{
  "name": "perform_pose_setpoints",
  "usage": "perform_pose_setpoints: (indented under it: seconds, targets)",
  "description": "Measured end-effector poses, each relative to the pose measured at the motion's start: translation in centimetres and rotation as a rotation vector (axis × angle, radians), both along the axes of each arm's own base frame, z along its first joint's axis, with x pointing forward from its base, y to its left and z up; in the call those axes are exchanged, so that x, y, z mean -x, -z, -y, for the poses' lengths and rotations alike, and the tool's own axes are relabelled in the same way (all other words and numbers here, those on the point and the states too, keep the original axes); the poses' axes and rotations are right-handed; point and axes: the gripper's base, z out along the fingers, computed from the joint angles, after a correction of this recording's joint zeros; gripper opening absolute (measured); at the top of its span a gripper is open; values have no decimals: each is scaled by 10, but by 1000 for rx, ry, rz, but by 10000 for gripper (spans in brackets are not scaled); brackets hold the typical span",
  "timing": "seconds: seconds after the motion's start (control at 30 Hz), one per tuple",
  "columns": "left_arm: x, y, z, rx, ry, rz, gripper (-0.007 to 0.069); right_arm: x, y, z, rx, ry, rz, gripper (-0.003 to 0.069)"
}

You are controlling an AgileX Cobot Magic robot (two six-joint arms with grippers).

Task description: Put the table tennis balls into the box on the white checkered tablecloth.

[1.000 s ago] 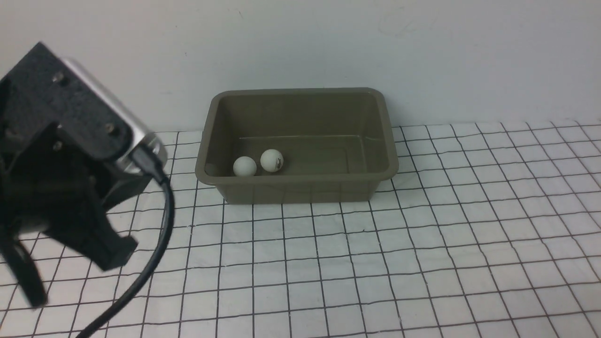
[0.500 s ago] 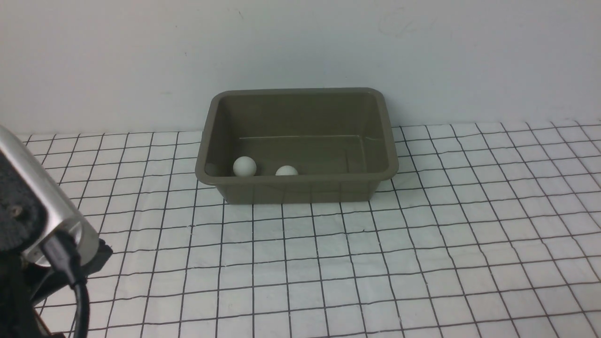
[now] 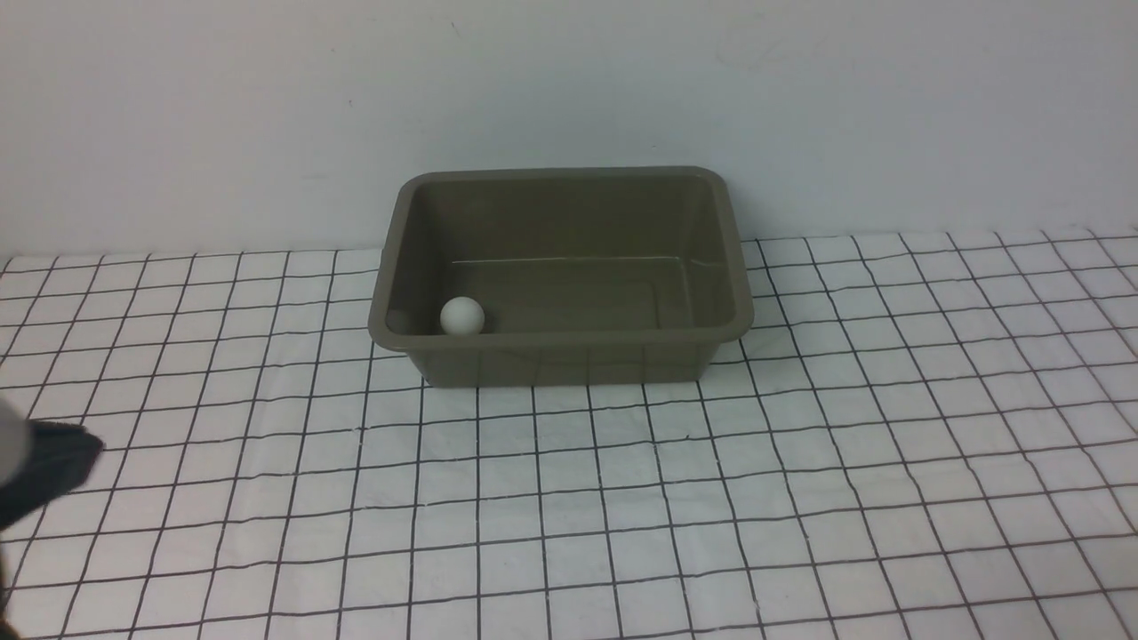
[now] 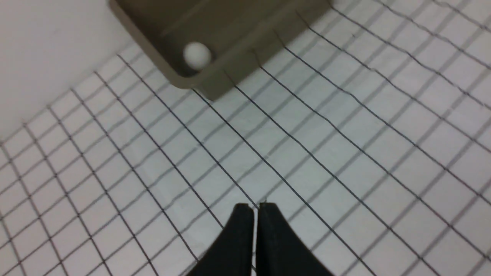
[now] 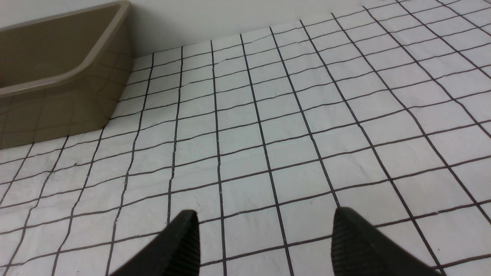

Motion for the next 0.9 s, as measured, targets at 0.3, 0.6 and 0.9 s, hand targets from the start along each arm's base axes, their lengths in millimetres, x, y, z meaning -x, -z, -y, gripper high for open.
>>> perform_pose_setpoints:
  seconds: [0.3,0.6,0.9]
  targets:
    - [43,10,-24,104,-293,319,-4,0,0,0,0,0,-1,420]
    - [41,106,-31,130,-369,467,-4,0,0,0,0,0,-1,420]
    - [34,172,-29,199,-352,396,-4,0,0,0,0,0,-1,420]
